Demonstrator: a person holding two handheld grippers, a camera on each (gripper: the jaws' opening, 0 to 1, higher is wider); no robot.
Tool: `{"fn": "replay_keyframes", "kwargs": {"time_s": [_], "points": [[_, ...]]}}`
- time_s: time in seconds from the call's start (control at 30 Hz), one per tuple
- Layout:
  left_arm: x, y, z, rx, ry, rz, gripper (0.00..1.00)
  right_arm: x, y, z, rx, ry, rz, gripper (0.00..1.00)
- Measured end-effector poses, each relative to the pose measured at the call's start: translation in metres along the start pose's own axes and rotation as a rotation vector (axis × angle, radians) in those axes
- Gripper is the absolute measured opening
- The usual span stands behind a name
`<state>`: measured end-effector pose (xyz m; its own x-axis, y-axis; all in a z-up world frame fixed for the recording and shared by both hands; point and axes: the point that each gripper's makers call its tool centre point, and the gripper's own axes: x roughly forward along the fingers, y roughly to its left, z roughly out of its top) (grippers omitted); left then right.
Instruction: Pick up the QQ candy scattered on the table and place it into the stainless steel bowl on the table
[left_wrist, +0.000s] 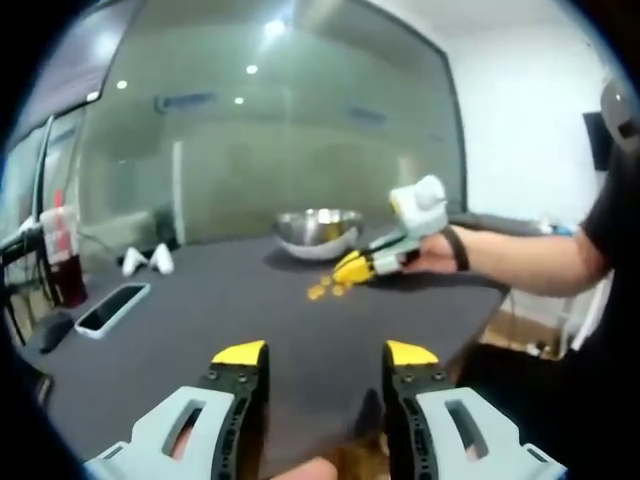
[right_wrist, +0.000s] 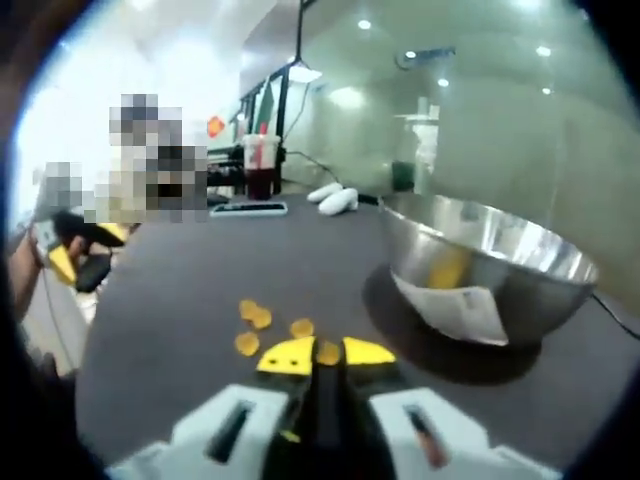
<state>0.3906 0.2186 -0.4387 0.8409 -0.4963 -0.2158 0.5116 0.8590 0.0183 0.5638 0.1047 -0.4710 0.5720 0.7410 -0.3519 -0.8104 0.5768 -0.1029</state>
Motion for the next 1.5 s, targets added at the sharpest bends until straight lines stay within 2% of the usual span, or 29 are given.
{"fn": "replay_keyframes", "kwargs": {"time_s": [0.17, 0.33, 0.5, 0.63, 0.77, 0.83, 1.03, 1.3, 1.5], "points": [[0.001, -0.001, 0.001, 0.001, 0.000, -0.002, 0.47, -0.010, -0.002, 0.007, 0.011, -0.023, -0.032, 0.10], [0.004, -0.004, 0.002, 0.006, 0.007, -0.006, 0.47, -0.023, -0.002, 0.022, 0.023, -0.084, -0.063, 0.10], [0.004, -0.006, 0.006, 0.007, -0.004, -0.015, 0.47, -0.043, -0.007, 0.044, 0.017, -0.146, -0.097, 0.10], [0.006, -0.006, 0.005, 0.008, 0.003, -0.014, 0.47, -0.052, -0.020, 0.064, 0.010, -0.197, -0.120, 0.10], [0.007, -0.009, 0.007, 0.015, 0.001, -0.021, 0.47, -0.062, -0.037, 0.085, -0.035, -0.260, -0.200, 0.10], [0.007, -0.010, 0.009, 0.015, -0.001, -0.023, 0.47, -0.061, -0.047, 0.090, -0.051, -0.263, -0.237, 0.10], [0.006, -0.010, 0.008, 0.023, 0.004, -0.025, 0.47, -0.050, -0.064, 0.104, -0.071, -0.253, -0.263, 0.10], [0.006, -0.011, 0.007, 0.021, 0.011, -0.027, 0.47, -0.043, -0.105, 0.114, 0.037, -0.275, -0.381, 0.10], [0.005, -0.010, 0.010, 0.027, 0.008, -0.030, 0.47, -0.038, -0.114, 0.115, 0.053, -0.271, -0.409, 0.10]]}}
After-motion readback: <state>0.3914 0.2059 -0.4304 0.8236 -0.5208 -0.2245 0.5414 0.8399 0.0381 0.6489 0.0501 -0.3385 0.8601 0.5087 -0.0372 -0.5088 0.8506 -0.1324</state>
